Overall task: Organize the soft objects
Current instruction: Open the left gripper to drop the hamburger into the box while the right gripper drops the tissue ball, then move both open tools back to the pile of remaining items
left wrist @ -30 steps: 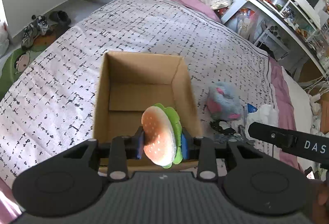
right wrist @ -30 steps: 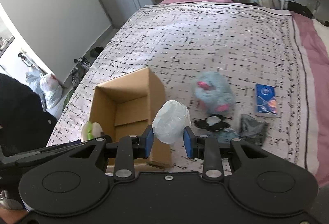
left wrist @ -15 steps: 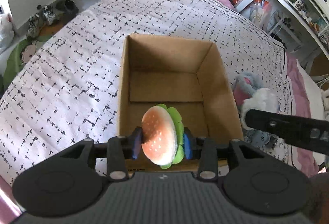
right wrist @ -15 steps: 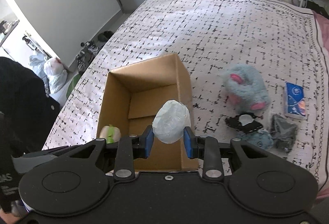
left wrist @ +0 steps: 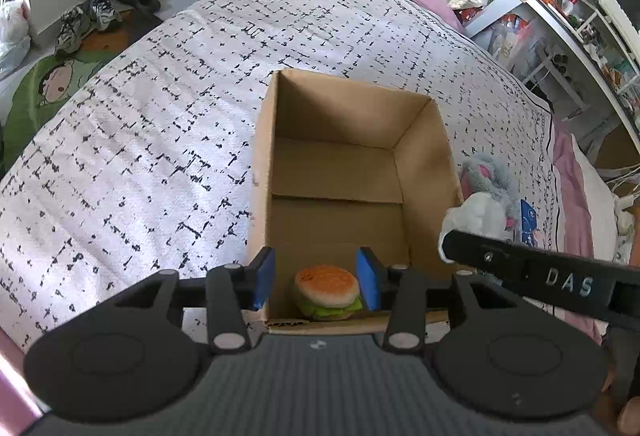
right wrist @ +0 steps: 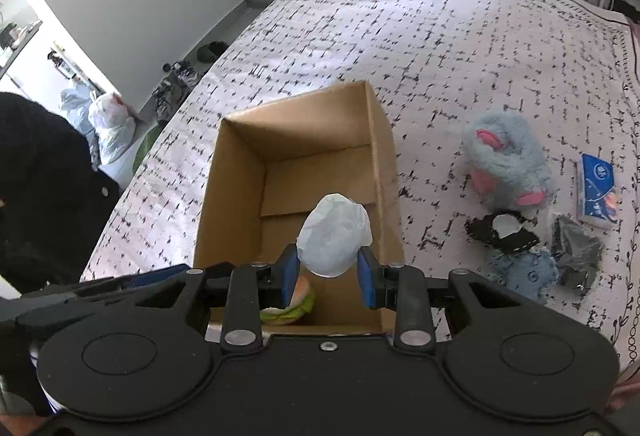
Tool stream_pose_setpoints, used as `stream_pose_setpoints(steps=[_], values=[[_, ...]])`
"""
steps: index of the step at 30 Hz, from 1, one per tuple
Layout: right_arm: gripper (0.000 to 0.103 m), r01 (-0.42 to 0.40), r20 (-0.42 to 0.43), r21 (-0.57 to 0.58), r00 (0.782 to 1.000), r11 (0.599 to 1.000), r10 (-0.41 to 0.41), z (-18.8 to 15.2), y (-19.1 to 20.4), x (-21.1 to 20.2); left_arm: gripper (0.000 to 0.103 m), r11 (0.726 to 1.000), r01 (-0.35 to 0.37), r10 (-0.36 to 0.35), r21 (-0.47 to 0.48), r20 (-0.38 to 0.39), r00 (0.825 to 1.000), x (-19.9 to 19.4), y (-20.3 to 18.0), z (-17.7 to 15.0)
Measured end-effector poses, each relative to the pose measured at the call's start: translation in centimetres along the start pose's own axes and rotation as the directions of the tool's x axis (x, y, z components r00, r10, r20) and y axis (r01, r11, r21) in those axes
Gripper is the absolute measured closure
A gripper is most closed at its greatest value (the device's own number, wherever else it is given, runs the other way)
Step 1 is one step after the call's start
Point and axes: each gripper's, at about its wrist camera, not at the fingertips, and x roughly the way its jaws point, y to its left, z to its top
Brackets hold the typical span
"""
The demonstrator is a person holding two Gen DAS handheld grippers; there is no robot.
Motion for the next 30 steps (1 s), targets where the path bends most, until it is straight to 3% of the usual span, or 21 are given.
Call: stream_pose_setpoints(steps=[4, 5, 10, 20, 25, 30], values=[[0.064, -0.003, -0.008, 0.018, 1.000, 1.000, 0.003, -0.3, -0.3, -0.3, 0.052, 1.000, -0.008, 0.008, -0.020, -0.012, 1.000, 0.0, 0.2, 0.0], [0.054, -0.003, -0.005, 0.022, 1.000, 1.000, 0.003, -0.4, -0.4, -0.5, 0.050, 1.000, -0.009, 0.009, -0.023, -0.015, 1.000, -0.1, 0.3, 0.0], [0.021, 0.016, 0.050, 0.023, 0.999, 1.000, -0.018, -0.5, -1.5, -2.7, 0.036, 1.000, -0.015, 0.015, -0.017, -0.009, 1.000, -0.7, -0.3, 0.1], [0.009, 0.082, 0.128, 0.083, 0.987, 0.993, -0.093, -2.4, -7.0, -6.3, 0.017, 0.997, -0.078, 0.078, -0.003, 0.062, 0.995, -2.9, -2.4, 1.1], [0.000, 0.095, 0.163, 0.112, 0.980, 0.989, -0.112, -3.6, -9.7, -7.7, 0.006, 0.997, -0.072, 0.073, -0.009, 0.109, 0.991, -4.0, -3.5, 1.1], [0.000, 0.080, 0.181, 0.143, 0.978, 0.987, -0.106, -4.8, -12.2, -8.9, 0.001, 0.998, -0.060, 0.056, 0.026, 0.144, 0.988, -4.8, -5.7, 0.6]])
